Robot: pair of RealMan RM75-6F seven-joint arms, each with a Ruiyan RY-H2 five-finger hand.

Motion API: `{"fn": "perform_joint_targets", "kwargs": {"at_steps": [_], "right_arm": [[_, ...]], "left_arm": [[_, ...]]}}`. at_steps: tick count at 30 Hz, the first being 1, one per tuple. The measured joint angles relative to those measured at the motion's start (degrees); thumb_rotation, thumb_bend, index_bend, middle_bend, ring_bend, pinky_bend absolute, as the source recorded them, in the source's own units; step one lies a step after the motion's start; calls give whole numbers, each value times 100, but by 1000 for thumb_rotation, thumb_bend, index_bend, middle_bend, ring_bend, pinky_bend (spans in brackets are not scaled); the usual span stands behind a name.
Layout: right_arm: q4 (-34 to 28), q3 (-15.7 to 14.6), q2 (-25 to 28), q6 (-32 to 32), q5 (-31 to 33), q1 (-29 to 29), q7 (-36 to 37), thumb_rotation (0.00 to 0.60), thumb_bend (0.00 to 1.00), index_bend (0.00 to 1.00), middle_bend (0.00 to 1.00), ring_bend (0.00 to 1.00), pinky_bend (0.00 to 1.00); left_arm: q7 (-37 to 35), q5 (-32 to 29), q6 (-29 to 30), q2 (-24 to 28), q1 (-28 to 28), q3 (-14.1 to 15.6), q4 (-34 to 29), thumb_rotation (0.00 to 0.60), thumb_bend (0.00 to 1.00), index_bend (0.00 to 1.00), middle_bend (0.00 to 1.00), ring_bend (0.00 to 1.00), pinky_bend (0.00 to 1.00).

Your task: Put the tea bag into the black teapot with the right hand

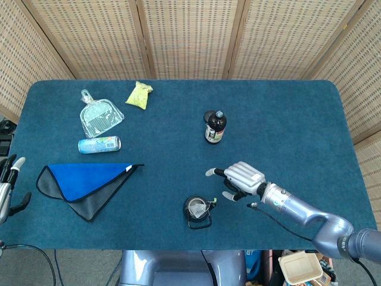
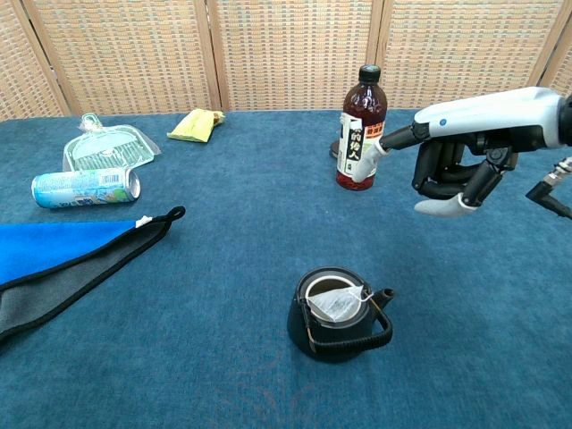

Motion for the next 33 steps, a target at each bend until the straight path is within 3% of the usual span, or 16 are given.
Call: {"fn": "perform_joint_targets", "kwargs": {"at_steps": [2,7,18,33], "right_arm": [[-36,-51,58,-44,-145,61,114,600,853,212,929,942,940],[-126,-207,156,-88,-521,196,335,600,940,219,946,942,940],[-373,-608,247,-586,-982,650,253,583,983,219,985,976,966],[-514,-762,71,-929,-820,833,-335,555,983,219,989,980,971]], "left_arm": [[-39,20,2,56,-8,-8,-64,600,385,37,0,0,0],[-72,57,12,219,-29,-32,-206,600,385,37,0,0,0],[10,41,17,419,-65,-78,-416,600,385,37,0,0,0],[-14,35,-28,397,-58,-14,-450,600,385,37,0,0,0]]}}
